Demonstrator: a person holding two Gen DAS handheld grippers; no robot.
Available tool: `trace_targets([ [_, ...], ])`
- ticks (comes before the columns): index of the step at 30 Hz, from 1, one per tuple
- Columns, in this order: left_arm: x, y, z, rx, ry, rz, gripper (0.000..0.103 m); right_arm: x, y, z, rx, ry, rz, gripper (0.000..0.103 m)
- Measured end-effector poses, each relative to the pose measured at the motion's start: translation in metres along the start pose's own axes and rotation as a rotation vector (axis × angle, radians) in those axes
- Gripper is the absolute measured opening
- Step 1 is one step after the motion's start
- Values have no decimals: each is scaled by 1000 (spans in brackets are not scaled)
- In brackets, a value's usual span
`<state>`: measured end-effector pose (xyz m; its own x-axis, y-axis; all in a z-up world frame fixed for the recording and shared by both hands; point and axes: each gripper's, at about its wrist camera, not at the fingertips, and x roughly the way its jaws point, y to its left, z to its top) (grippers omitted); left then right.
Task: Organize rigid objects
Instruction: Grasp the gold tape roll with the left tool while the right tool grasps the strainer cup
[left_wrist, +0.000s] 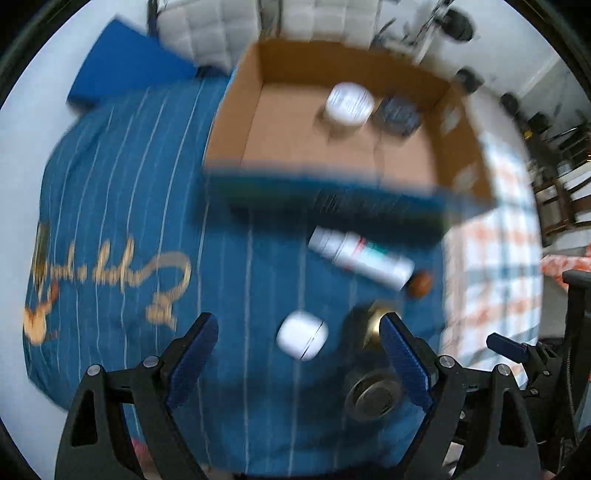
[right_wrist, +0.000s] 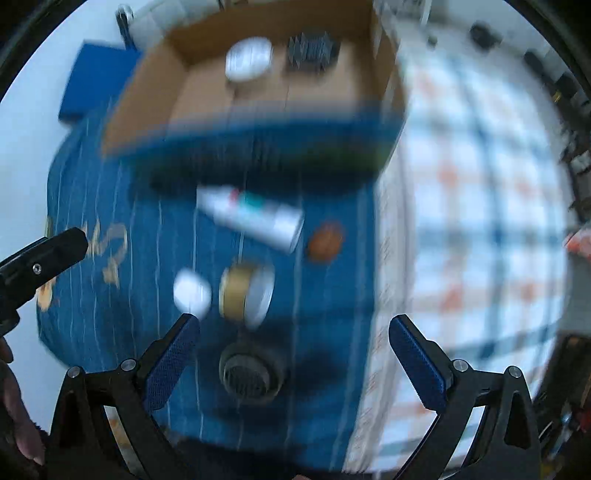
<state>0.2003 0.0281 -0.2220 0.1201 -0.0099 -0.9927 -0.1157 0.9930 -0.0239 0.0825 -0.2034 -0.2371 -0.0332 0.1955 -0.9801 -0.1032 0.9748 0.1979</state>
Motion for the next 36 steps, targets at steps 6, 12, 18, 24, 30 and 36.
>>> trace_targets([
  [6,65,29,-44,-60,133,125,89,77,20,-35,-10,146,29,103],
  [12,89,39,-60,-76,173,152,89,117,39,-49,-32,206,7,95],
  [18,94,34,-67,-74,189,140,89,136,40,-59,-67,231,-37,75],
  [24,79,2,-59,-53,158,-2,89,119,-13,-56,8,221,-54,73],
  [30,85,-46,-31,-18,144,-166,88,104,-72,-45,105,185,-86,73],
  [36,138,-90,-10,106,258,-156,53,101,-92,-41,152,179,-75,73],
])
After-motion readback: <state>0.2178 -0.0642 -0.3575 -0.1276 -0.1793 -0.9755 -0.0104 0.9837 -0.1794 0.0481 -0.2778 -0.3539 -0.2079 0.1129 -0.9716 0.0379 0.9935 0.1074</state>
